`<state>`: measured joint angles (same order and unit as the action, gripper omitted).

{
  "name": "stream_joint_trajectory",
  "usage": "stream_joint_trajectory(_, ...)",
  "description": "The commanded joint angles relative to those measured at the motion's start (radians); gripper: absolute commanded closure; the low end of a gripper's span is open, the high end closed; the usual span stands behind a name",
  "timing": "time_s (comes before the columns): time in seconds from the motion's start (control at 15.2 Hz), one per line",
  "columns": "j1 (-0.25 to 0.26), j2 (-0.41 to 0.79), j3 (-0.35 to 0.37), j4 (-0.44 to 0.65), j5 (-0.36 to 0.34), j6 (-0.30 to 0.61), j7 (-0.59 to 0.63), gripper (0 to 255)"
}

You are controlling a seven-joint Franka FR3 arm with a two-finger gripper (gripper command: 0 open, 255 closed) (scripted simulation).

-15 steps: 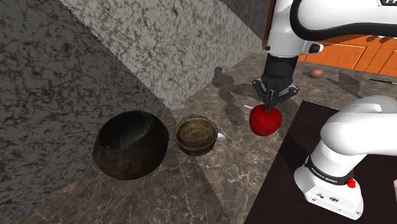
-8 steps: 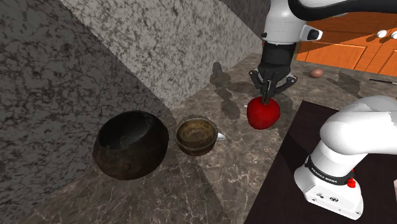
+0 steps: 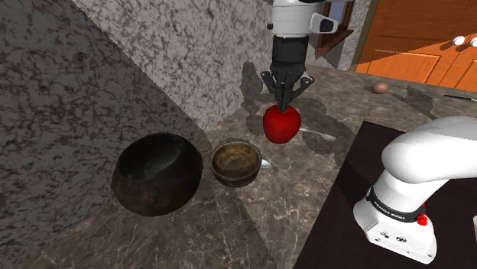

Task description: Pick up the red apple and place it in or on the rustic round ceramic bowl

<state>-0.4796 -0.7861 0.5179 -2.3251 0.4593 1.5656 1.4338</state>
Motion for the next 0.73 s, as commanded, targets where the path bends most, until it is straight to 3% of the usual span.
stream_joint_trajectory(0.0,-0.024,0.08,0.046,0.076,0.0,0.018,0.034,255)
stream_joint_trajectory(0.33,-0.092,0.281,0.161,0.279,-0.042,0.044,0.128,255)
stream_joint_trajectory(0.59,-0.153,0.484,0.289,0.477,-0.131,0.054,0.242,255)
stream_joint_trajectory(0.66,-0.151,0.481,0.289,0.462,-0.13,0.067,0.239,255)
